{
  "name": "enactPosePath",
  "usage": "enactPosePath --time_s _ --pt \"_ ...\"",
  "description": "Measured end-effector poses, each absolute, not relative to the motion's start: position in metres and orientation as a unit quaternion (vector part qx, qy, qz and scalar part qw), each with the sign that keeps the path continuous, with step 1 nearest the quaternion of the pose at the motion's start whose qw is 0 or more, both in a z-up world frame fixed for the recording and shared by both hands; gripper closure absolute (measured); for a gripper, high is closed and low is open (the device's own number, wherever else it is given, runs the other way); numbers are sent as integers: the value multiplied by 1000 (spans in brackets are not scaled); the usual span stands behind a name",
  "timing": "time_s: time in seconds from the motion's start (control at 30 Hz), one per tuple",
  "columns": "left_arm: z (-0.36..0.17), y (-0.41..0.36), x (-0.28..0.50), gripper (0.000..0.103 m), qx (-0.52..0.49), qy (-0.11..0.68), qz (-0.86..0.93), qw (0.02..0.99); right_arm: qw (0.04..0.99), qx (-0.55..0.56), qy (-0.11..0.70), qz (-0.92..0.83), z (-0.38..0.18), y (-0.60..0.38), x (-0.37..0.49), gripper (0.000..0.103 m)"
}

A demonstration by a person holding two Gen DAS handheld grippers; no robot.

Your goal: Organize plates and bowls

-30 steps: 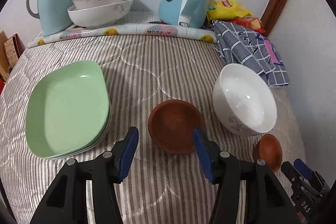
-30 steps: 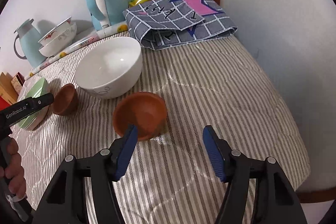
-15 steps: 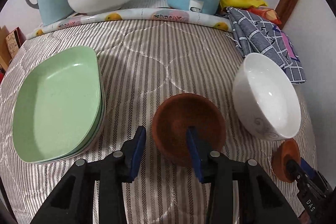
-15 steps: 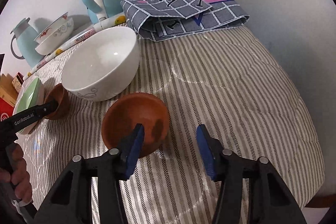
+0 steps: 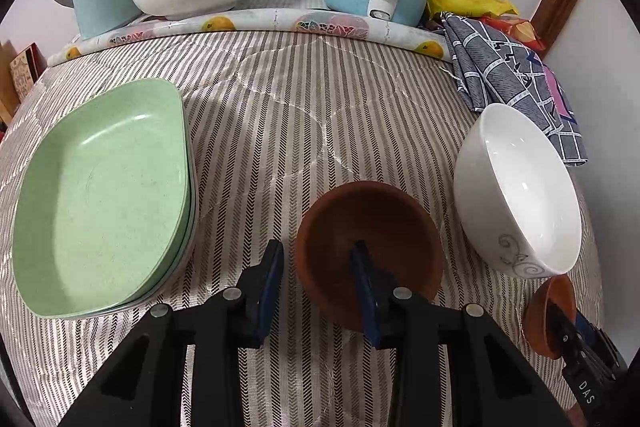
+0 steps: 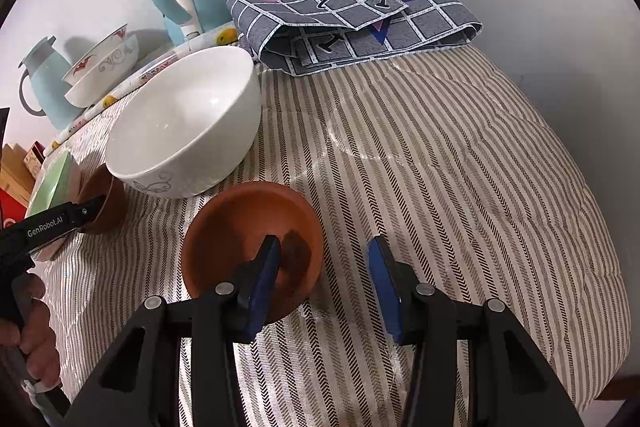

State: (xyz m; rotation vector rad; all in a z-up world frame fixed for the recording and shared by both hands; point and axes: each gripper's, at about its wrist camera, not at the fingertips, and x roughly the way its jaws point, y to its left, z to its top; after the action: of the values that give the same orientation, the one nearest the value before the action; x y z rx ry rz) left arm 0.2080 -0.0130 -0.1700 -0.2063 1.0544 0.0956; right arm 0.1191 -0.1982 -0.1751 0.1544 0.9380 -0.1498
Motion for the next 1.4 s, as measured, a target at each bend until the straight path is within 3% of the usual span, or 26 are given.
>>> enactPosePath --time_s 0.2,0.33,0.37,0.7,1.4 --pt "-170 -13 207 70 -98 498 46 860 886 66 453 -77 -175 -196 120 59" --pt "-170 -13 207 81 -106 497 31 861 885 80 454 -62 -174 -196 120 87" --pt "-169 -14 207 82 -105 497 34 861 884 84 455 -60 -174 -196 120 88" --pt "-159 -15 201 95 -101 481 26 870 887 83 448 -72 -165 -190 115 95" --pt "-125 1 183 95 -117 454 17 883 900 80 419 -92 -128 -177 98 95"
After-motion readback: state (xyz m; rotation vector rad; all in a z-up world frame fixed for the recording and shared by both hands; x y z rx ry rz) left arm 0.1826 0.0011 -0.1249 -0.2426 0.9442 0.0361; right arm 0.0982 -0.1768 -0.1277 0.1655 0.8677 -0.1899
